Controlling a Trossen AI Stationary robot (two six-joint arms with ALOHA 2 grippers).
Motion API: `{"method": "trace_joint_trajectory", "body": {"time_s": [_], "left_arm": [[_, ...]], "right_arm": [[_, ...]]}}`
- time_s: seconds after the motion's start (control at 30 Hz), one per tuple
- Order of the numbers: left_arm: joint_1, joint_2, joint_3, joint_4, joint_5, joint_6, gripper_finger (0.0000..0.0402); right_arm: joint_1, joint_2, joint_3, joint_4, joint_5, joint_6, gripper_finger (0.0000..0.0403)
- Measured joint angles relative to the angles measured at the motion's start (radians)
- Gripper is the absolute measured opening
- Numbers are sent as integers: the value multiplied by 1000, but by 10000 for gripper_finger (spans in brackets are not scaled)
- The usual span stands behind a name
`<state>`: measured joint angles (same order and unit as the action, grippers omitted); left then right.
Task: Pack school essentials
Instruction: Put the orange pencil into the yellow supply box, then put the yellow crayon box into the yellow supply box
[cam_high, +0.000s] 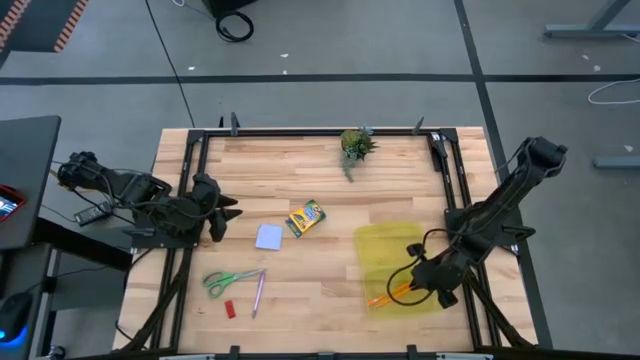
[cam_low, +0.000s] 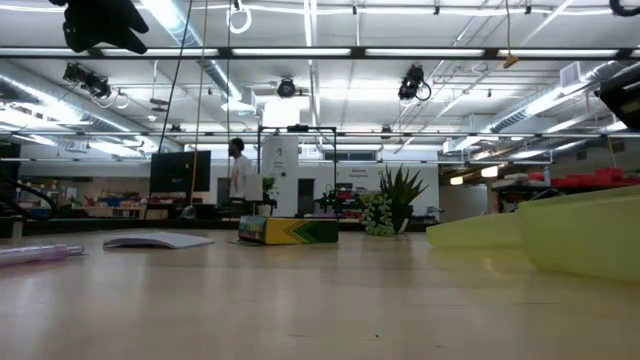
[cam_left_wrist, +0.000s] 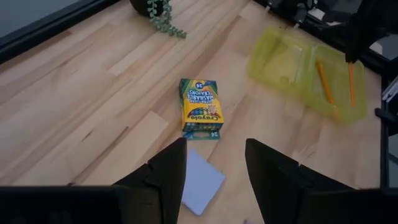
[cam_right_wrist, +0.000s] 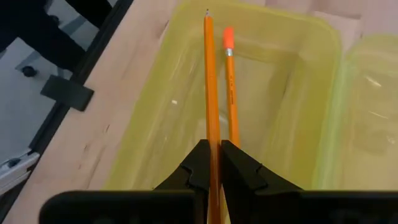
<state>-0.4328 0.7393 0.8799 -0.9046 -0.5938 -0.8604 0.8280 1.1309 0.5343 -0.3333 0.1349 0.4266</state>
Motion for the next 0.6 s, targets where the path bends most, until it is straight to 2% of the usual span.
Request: {"method": "trace_joint_trajectory", "body": {"time_s": [0.2, 0.43, 0.6], "left_arm": [[0, 0, 0, 2, 0, -19, 172], [0, 0, 0, 3, 8, -18, 172], [0, 0, 0, -2, 82, -12, 172]], "right_arm": [[0, 20, -61, 68, 0, 35, 42], [0, 18, -79, 70, -1, 70, 105], [-1, 13, -36, 66, -6, 71, 136]]}}
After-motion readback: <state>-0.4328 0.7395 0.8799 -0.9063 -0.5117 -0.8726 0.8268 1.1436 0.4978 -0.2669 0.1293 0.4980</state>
